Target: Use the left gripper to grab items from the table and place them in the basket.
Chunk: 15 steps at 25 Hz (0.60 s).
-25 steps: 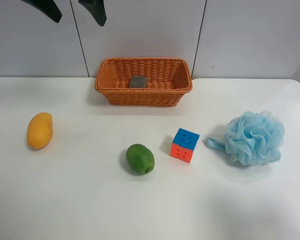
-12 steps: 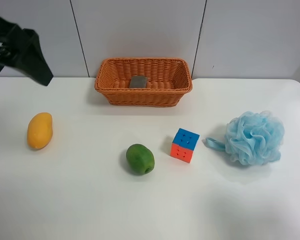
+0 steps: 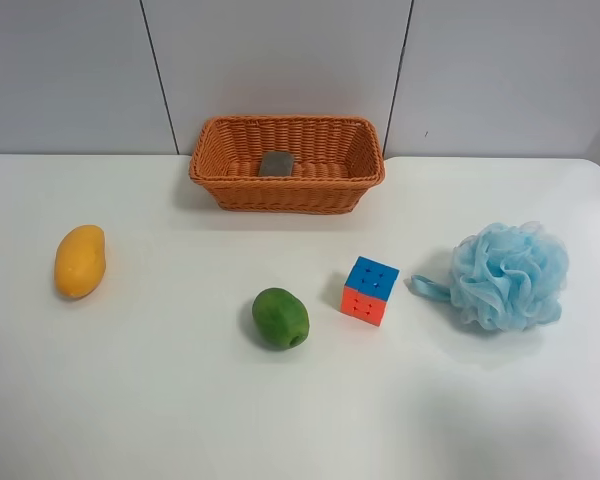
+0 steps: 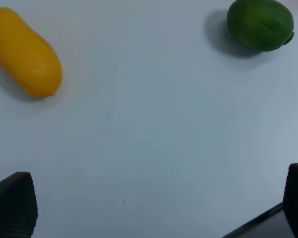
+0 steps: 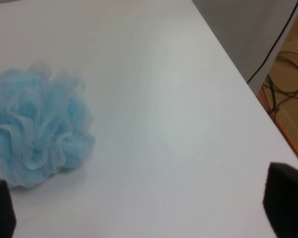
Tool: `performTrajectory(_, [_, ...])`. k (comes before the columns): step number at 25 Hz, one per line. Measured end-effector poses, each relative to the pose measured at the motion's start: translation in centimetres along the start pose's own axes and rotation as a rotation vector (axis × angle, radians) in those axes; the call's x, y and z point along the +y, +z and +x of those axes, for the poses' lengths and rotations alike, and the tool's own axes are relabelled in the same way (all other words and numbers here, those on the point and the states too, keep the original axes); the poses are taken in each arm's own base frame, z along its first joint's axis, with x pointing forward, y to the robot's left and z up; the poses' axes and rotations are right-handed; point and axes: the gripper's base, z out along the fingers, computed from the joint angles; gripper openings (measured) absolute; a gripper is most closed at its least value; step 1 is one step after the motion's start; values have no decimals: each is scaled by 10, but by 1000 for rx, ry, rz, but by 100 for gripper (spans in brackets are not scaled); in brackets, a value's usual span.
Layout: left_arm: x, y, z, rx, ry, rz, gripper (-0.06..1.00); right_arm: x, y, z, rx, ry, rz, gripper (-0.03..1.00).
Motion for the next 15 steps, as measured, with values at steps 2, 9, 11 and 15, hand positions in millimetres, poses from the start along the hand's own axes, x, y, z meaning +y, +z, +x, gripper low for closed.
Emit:
performTrajectory(2, [1,-3,14,-30,6,-14,99,0,0,0,0,0,0,99])
performTrajectory(9, [7,-5,62,-125,-67,-110,99,0,0,0,0,0,0,99])
performTrajectory(11, [6,-7,74,-169,-81,-136,99,0,0,0,0,0,0,99])
performTrajectory(15, [3,-8,94,-259,-97,-197,99,0,0,0,0,0,0,99])
